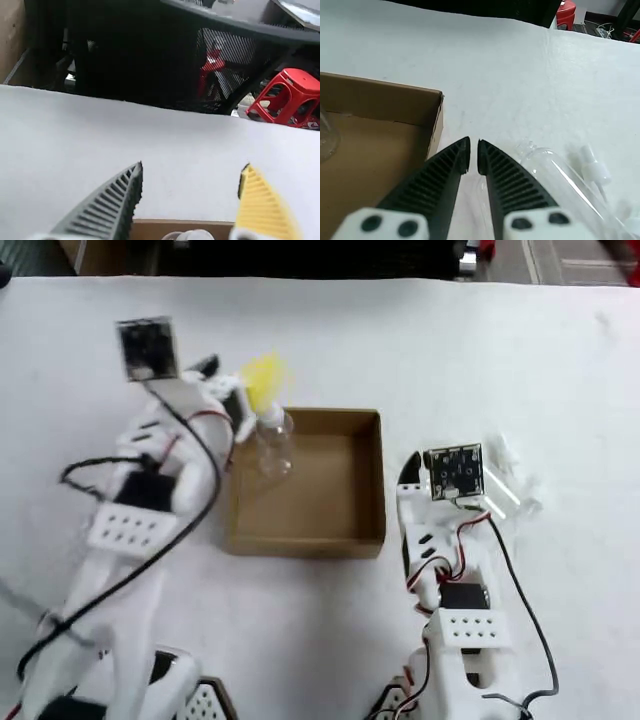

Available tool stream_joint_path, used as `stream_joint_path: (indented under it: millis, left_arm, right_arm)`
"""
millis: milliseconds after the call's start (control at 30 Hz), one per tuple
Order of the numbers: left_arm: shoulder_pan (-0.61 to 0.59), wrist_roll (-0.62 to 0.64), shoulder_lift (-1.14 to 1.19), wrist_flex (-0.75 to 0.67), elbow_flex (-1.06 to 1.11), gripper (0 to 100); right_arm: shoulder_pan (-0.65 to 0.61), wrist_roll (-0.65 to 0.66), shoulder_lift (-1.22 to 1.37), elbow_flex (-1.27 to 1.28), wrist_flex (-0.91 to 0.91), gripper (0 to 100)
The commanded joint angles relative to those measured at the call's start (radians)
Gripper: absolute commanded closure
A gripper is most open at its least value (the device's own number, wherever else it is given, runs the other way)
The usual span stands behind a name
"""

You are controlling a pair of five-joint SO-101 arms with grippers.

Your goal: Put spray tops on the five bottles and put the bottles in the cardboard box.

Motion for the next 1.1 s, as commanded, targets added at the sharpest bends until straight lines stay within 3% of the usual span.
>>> stream_joint_path:
  millis: [0,133,267,333,567,833,1067]
  left_arm:
    - [-0.038,-0.071,-0.234,0.227,-0.123,71]
    - [-0.113,-0.296,-0.424,0.348,-0.133,77]
    - [-0.189,-0.684,-0.529,0.445,-0.123,98]
    - [-0.22,-0.773,-0.526,0.499,-0.126,96]
    - [-0.409,-0.557,-0.341,0.512,-0.161,94]
    - [-0.348,-0.537,0.34,0.669,-0.405,94]
    - [-0.354,-0.259,0.829,0.842,-0.772,90]
  right_arm:
    - [0.004,0.002,-0.01,-0.014,-0.021,98.1]
    - [0.004,0.002,-0.01,-0.014,-0.021,98.1]
    - [0.004,0.002,-0.01,-0.012,-0.021,98.1]
    - [0.004,0.002,-0.01,-0.011,-0.021,98.1]
    - [0.01,0.002,-0.01,-0.009,-0.021,98.1]
    - [0.012,0.002,-0.01,-0.009,-0.019,98.1]
    - [0.01,0.002,-0.01,-0.009,-0.019,98.1]
